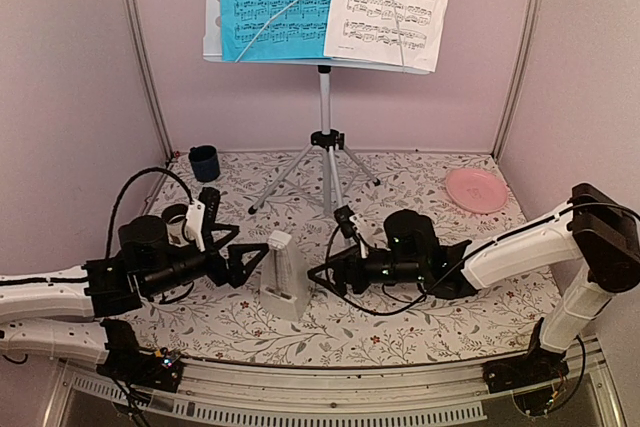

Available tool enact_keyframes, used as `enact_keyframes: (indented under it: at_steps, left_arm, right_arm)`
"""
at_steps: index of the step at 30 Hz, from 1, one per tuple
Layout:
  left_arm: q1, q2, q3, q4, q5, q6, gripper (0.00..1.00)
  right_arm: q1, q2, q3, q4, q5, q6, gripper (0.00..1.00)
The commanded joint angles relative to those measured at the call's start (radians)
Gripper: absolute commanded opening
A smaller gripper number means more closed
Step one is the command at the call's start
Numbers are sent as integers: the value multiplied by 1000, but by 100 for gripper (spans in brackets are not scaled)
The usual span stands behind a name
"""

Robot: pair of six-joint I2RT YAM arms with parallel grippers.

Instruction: Set up the instrument practice props

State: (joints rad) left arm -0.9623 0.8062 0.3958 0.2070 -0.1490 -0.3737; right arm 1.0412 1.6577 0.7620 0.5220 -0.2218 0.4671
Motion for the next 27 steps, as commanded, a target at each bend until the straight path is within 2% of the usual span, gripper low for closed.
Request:
enact_keyframes:
  at_steps: [1,7,15,20,27]
  left_arm:
    - [-90,58,36,-72,-137,-50,99]
    - [-177,241,79,13,-238,-75,99]
    - [-192,404,138,22,-363,-132,99]
    - [-190,501,171,24,-399,-160,95]
    - [-181,574,179,64,-392,-206,82]
  right_arm:
    - [-11,-57,-49,72,80,-16,86]
    - [-12,-139,-116,101,210,-22,100]
    - [-14,-185,-156,119,313,1,99]
    - [-13,-171,-147,129,292,-28,99]
    - [-12,-110,-134,136,270,-7,99]
